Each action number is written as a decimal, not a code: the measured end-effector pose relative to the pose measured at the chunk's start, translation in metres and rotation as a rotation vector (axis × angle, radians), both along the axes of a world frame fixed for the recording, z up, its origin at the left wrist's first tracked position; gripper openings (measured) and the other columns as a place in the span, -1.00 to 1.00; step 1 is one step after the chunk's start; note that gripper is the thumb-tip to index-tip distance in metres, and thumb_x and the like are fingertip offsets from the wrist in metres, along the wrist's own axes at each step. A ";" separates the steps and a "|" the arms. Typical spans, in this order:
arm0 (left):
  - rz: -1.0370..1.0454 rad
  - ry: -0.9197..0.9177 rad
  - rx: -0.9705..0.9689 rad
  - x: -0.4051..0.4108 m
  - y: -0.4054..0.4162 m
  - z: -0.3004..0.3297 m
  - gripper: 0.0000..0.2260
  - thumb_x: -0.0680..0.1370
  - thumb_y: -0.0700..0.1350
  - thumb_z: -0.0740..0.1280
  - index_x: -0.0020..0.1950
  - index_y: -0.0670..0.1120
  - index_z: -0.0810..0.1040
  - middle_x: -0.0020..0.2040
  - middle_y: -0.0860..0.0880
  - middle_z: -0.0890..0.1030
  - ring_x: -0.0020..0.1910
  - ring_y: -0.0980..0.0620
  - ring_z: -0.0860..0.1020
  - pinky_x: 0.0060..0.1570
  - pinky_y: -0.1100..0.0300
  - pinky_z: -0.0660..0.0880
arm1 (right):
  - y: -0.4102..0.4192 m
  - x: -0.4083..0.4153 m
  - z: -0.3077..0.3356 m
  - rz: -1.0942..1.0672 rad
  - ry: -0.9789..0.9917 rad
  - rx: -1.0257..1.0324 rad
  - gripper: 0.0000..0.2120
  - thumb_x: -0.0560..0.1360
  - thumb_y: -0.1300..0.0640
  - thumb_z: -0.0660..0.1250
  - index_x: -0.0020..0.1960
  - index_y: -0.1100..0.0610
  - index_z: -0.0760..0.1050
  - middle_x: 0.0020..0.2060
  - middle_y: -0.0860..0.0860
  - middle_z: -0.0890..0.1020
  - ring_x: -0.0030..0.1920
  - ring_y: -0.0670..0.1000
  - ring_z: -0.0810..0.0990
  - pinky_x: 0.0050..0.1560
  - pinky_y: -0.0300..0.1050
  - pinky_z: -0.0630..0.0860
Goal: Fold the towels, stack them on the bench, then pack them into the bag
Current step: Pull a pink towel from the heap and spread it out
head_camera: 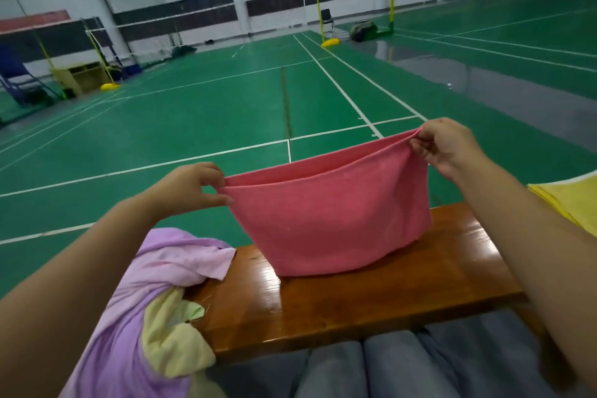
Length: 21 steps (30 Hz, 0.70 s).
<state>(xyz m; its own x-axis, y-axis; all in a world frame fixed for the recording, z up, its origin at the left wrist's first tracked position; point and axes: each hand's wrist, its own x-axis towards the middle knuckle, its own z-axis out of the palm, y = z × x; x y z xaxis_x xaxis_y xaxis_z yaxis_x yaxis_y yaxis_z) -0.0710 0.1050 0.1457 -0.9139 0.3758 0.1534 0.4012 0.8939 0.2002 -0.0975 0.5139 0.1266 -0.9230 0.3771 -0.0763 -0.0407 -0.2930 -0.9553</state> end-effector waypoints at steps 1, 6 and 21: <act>0.042 0.012 0.059 -0.002 -0.001 -0.001 -0.81 0.40 -0.02 0.53 -0.28 0.04 0.53 -0.21 -0.04 0.57 -0.27 0.08 0.48 -0.14 0.17 0.39 | 0.001 0.000 0.000 0.027 0.006 0.022 -0.77 0.47 0.43 0.14 -0.26 0.16 0.35 -0.37 0.06 0.44 -0.41 -0.09 0.45 -0.42 -0.35 0.50; 0.221 0.045 0.466 -0.010 -0.002 0.000 -0.87 0.46 -0.21 0.47 -0.20 -0.21 0.55 -0.31 -0.15 0.54 -0.35 0.01 0.41 -0.30 0.19 0.36 | 0.008 -0.001 0.004 0.167 0.088 0.188 -0.79 0.50 0.41 0.24 -0.21 0.15 0.41 -0.37 0.06 0.46 -0.56 -0.17 0.48 -0.51 -0.38 0.44; 0.253 0.157 1.061 -0.025 0.006 0.027 -0.77 0.57 -0.37 0.25 -0.13 -0.06 0.54 -0.44 0.19 0.60 -0.40 0.26 0.55 -0.26 0.44 0.53 | 0.021 0.002 0.039 0.210 0.232 0.459 -0.82 0.49 0.37 0.31 -0.18 0.12 0.47 -0.25 0.02 0.54 -0.22 -0.08 0.50 -0.19 -0.32 0.47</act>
<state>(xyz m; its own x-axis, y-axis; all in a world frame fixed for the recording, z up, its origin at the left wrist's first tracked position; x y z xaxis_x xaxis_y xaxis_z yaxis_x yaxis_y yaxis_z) -0.0956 0.1105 0.1727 -0.8880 -0.2112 0.4085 0.3187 0.3578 0.8777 -0.0955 0.5350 0.1657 -0.9549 0.1301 0.2667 -0.2508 0.1266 -0.9597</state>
